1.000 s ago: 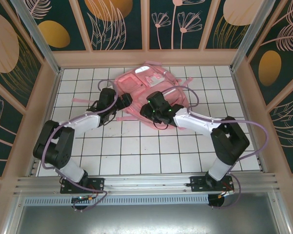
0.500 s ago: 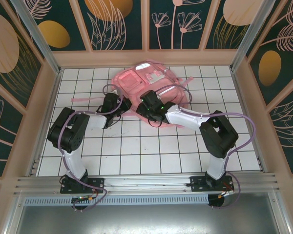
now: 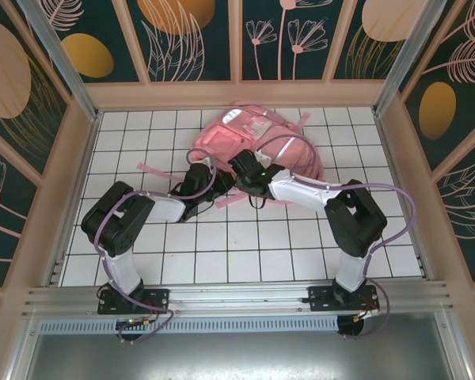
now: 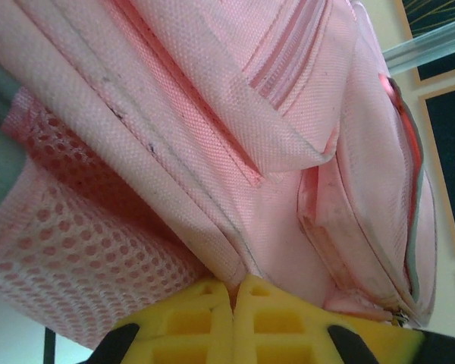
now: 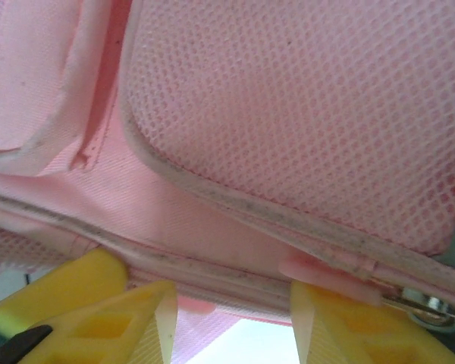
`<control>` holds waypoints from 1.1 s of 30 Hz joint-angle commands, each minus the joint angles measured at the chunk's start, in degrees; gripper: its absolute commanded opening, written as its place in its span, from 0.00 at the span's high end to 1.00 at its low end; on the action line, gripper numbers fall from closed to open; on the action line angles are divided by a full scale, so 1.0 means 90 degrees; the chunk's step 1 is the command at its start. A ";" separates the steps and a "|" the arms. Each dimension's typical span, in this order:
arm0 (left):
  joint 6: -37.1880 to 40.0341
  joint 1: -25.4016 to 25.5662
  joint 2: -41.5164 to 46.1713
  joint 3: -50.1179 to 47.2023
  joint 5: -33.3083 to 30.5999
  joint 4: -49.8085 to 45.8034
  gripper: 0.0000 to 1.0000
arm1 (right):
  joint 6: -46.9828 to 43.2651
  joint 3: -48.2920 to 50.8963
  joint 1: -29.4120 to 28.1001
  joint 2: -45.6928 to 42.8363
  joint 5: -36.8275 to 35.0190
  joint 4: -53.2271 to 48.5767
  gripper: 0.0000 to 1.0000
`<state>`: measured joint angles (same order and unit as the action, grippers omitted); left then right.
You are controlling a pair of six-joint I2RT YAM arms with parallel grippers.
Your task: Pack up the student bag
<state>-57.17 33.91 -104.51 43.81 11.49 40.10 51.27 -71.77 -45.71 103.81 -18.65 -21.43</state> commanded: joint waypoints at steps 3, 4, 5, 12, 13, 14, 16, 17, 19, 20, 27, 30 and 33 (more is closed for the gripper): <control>0.0082 0.0061 0.0356 0.0020 -0.0014 -0.0087 0.98 | -0.0359 0.0042 0.0216 -0.0311 -0.0816 -0.0792 0.53; 0.0065 0.0066 0.0336 0.0037 -0.0026 -0.0073 0.98 | -0.0354 0.0181 0.0315 -0.0434 -0.0539 -0.0711 0.51; 0.0036 0.0064 0.0318 0.0044 -0.0035 -0.0049 0.98 | -0.0338 0.0352 0.0422 -0.0560 -0.0227 -0.0542 0.48; -0.0032 0.0065 0.0252 0.0125 -0.0030 -0.0075 0.98 | 0.0390 0.1805 0.1433 -0.1427 0.2179 0.1529 0.28; -0.0030 0.0070 0.0263 0.0122 -0.0046 -0.0091 0.97 | 0.0324 0.1738 0.1441 -0.1416 0.2109 0.1468 0.29; -0.0023 0.0066 0.0273 0.0126 -0.0055 -0.0101 0.98 | 0.0252 0.1649 0.1426 -0.1379 0.2044 0.1379 0.30; -0.0023 0.0070 0.0298 0.0122 -0.0094 -0.0109 0.97 | 0.0131 0.1449 0.1383 -0.1285 0.2004 0.1197 0.35; -0.0034 0.0069 0.0303 0.0129 -0.0104 -0.0109 0.97 | 0.0099 0.1368 0.1340 -0.1262 0.1866 0.1163 0.38; -0.0045 0.0070 0.0299 0.0145 -0.0129 -0.0101 0.97 | 0.0020 0.1164 0.1157 -0.1174 0.1549 0.0964 0.42; -0.0054 0.0068 0.0305 0.0141 -0.0133 -0.0100 0.97 | -0.0027 0.1026 0.1065 -0.1110 0.1355 0.0801 0.43; -0.0088 0.0064 0.0350 0.0169 -0.0200 -0.0070 0.97 | -0.0318 0.0101 0.0506 -0.0242 -0.0267 -0.0488 0.40; -0.0089 0.0069 0.0368 0.0161 -0.0229 -0.0061 0.98 | -0.0432 -0.0216 0.0375 0.0178 -0.0672 -0.0772 0.43; -0.0075 0.0064 0.0379 0.0144 -0.0296 -0.0122 0.98 | -0.0553 -0.0390 0.0329 0.0270 -0.0965 -0.1077 0.55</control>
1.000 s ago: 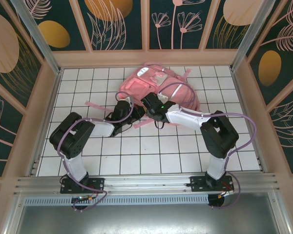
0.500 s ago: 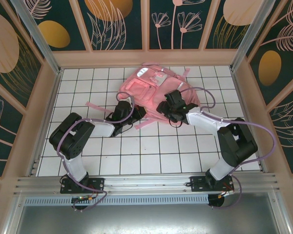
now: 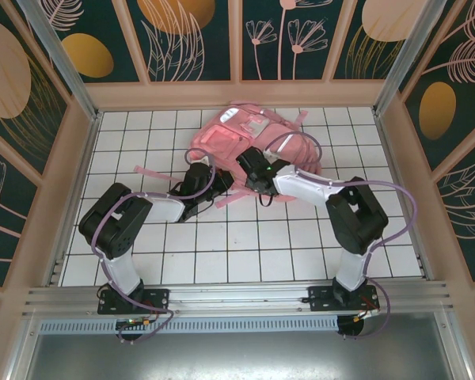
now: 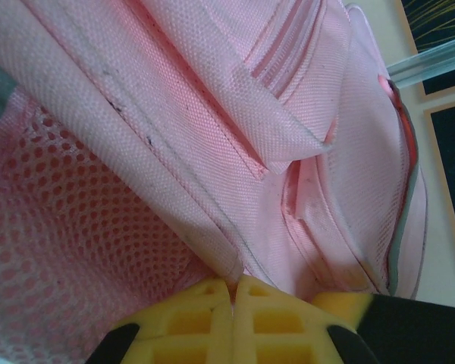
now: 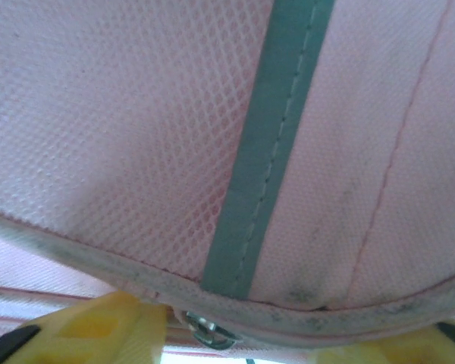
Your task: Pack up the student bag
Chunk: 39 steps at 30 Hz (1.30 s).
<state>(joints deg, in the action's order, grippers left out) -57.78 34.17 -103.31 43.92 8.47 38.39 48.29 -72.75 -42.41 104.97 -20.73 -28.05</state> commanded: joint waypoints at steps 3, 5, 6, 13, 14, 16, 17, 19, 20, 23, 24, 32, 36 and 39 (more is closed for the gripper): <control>0.0059 0.0030 0.0238 0.0156 -0.0080 -0.0050 0.98 | -0.0394 -0.0144 -0.0026 -0.0203 -0.0861 -0.0495 0.60; 0.0134 0.0007 0.0240 0.0197 -0.0154 -0.0137 0.98 | -0.0535 0.0008 -0.0009 -0.0516 -0.0808 -0.0580 0.59; 0.0186 -0.0019 0.0252 0.0240 -0.0177 -0.0194 0.98 | -0.0571 0.0086 -0.0008 -0.0664 -0.0789 -0.0648 0.59; 0.0396 -0.0062 0.0292 0.0519 -0.0141 -0.0447 0.98 | -0.1124 0.0801 0.0159 -0.1247 -0.0058 0.0250 0.56; 0.0400 -0.0062 0.0290 0.0532 -0.0123 -0.0462 0.98 | -0.1218 0.0850 0.0162 -0.1234 -0.0072 0.0427 0.55; 0.0378 -0.0062 0.0293 0.0542 -0.0092 -0.0467 0.98 | -0.1416 0.0852 0.0169 -0.1117 -0.0156 0.0624 0.55; 0.0365 -0.0058 0.0287 0.0527 -0.0076 -0.0467 0.98 | -0.1536 0.0830 0.0172 -0.1035 -0.0185 0.0704 0.55; 0.0345 -0.0064 0.0307 0.0495 -0.0069 -0.0467 0.98 | -0.1732 0.0739 0.0182 -0.0902 -0.0094 0.0786 0.55; 0.0326 -0.0060 0.0321 0.0465 -0.0079 -0.0477 0.98 | -0.1793 0.0709 0.0167 -0.0855 -0.0009 0.0832 0.55; 0.0297 -0.0058 0.0355 0.0426 -0.0135 -0.0474 0.98 | -0.1898 0.0801 0.0106 -0.0874 0.0263 0.1168 0.55; 0.0296 -0.0058 0.0356 0.0414 -0.0141 -0.0466 0.98 | -0.1931 0.0866 0.0114 -0.0901 0.0409 0.1327 0.55; 0.0299 -0.0065 0.0356 0.0462 -0.0169 -0.0535 0.98 | -0.2138 0.1320 0.0152 -0.1084 0.1079 0.2265 0.53; 0.0274 -0.0057 0.0355 0.0466 -0.0175 -0.0496 0.98 | -0.2370 0.1349 0.0248 -0.0902 0.0831 0.2373 0.54; 0.0265 -0.0062 0.0360 0.0471 -0.0163 -0.0511 0.98 | -0.2439 0.1340 0.0423 -0.0704 0.0743 0.2473 0.57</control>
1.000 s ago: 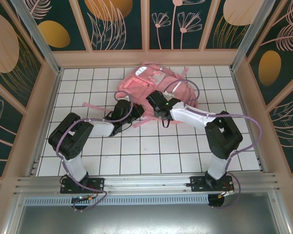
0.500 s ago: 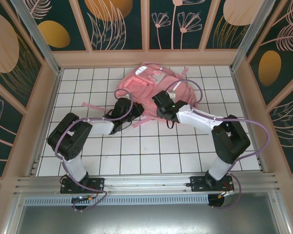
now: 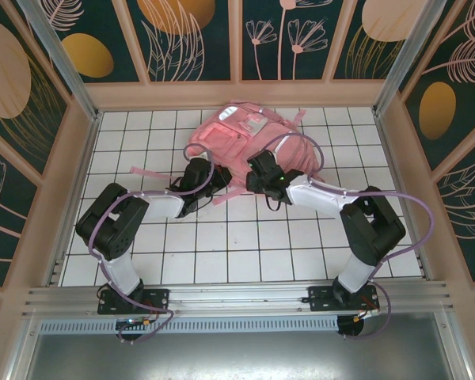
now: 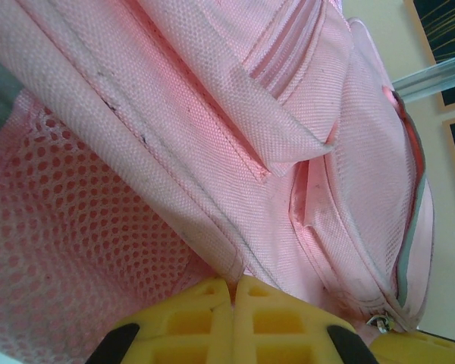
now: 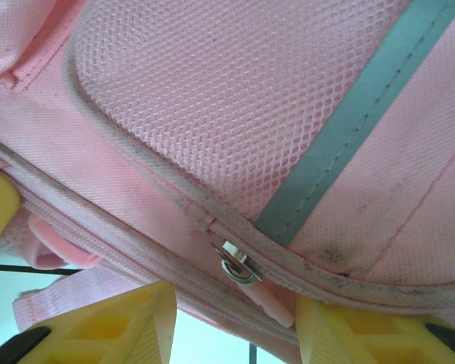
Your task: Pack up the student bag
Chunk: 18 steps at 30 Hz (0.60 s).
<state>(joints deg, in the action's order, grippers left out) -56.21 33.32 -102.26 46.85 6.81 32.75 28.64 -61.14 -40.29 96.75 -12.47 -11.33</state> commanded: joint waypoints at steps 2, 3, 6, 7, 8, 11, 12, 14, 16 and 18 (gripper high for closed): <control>0.0093 0.0038 0.0277 0.0132 -0.0004 0.0092 0.98 | -0.0315 0.0083 0.0317 0.0284 -0.0187 0.0758 0.64; 0.0081 0.0032 0.0289 0.0126 -0.0039 0.0084 0.98 | -0.0368 0.0061 0.0369 0.0322 -0.0125 0.0782 0.70; 0.0090 0.0024 0.0327 0.0108 -0.0172 0.0039 0.98 | -0.0553 -0.0066 0.0429 0.0407 -0.0091 0.0717 0.84; 0.0100 0.0009 0.0324 0.0107 -0.0224 0.0016 0.99 | -0.0611 -0.0071 0.0424 0.0375 -0.0098 0.0704 0.89; 0.0098 -0.0024 0.0310 0.0107 -0.0266 -0.0006 0.99 | -0.0661 -0.0069 0.0426 0.0326 -0.0085 0.0677 0.94; 0.0129 -0.0232 0.0220 0.0097 -0.0398 -0.0062 0.99 | -0.0829 -0.0033 0.0424 0.0084 0.0136 0.0502 1.00; 0.0122 -0.0344 0.0201 0.0097 -0.0458 -0.0108 1.00 | -0.0901 -0.0017 0.0435 -0.0006 0.0270 0.0415 1.00; 0.0139 -0.0637 0.0137 0.0059 -0.0632 -0.0020 1.00 | -0.1054 -0.0013 0.0488 -0.0184 0.0693 0.0070 1.00; 0.0327 -0.0824 0.0053 0.0161 -0.0857 -0.0041 1.00 | -0.1158 -0.0013 0.0608 -0.0315 0.1232 -0.0337 1.00; 0.0493 -0.0940 -0.0091 0.0375 -0.1028 -0.0125 1.00 | -0.1245 0.0009 0.0769 -0.0405 0.1686 -0.0761 1.00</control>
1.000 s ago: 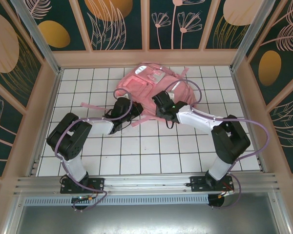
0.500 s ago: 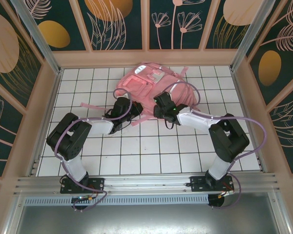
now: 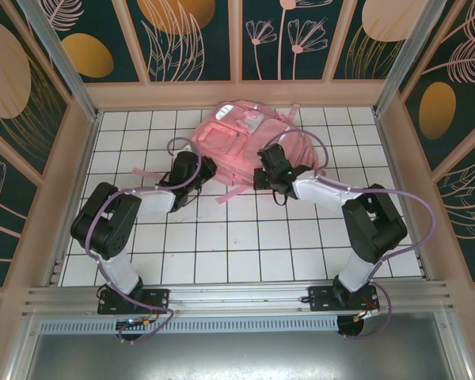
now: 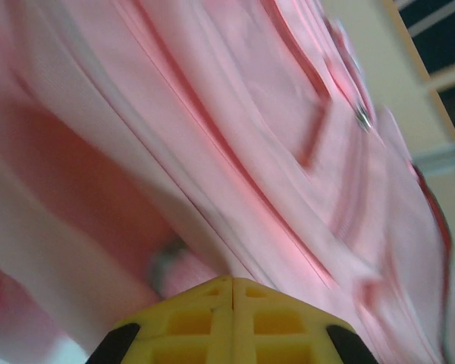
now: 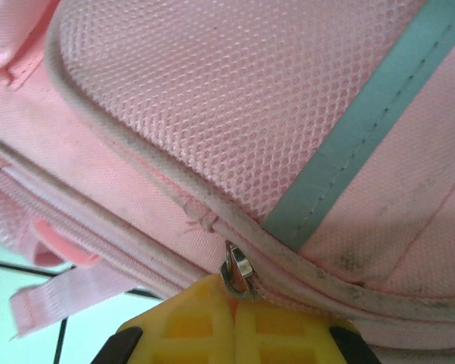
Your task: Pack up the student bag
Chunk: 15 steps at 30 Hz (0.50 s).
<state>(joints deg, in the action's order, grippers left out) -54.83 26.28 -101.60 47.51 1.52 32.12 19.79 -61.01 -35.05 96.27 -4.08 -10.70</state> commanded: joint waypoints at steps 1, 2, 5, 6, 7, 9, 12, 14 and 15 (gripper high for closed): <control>0.0393 -0.0192 -0.0234 0.0397 -0.0507 -0.0065 1.00 | -0.0318 0.0018 0.0271 -0.0396 0.0956 -0.1057 1.00; 0.0446 -0.0213 -0.0295 0.0478 -0.0588 -0.0046 1.00 | -0.0383 0.0042 0.0350 -0.0430 0.1091 -0.1240 1.00; 0.0597 -0.0271 -0.0566 0.0810 -0.0772 -0.0085 0.97 | -0.0607 0.0160 0.0597 -0.0543 0.1161 -0.1630 1.00; 0.0617 -0.0309 -0.0674 0.0871 -0.0755 -0.0140 0.95 | -0.0660 0.0172 0.0694 -0.0551 0.1137 -0.1739 1.00; 0.0631 -0.0347 -0.0794 0.1119 -0.0720 -0.0188 0.94 | -0.0717 0.0182 0.0785 -0.0560 0.1137 -0.1823 1.00; 0.0603 -0.0408 -0.1052 0.1364 -0.0619 -0.0228 0.92 | -0.0775 0.0200 0.0890 -0.0576 0.1127 -0.1858 1.00; 0.0613 -0.0468 -0.1323 0.1673 -0.0583 -0.0254 0.83 | -0.0837 0.0163 0.0905 -0.0563 0.1024 -0.1868 1.00; 0.0623 -0.0555 -0.1529 0.1910 -0.0549 -0.0348 0.74 | -0.0861 0.0129 0.0899 -0.0526 0.1164 -0.1832 1.00; 0.0619 -0.0601 -0.1611 0.2044 -0.0490 -0.0424 0.69 | -0.0856 0.0110 0.0887 -0.0500 0.1316 -0.1780 1.00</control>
<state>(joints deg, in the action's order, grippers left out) -50.46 23.11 -113.78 62.74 -0.93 29.67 13.34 -60.99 -27.44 92.92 6.61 -20.25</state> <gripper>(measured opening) 0.284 0.050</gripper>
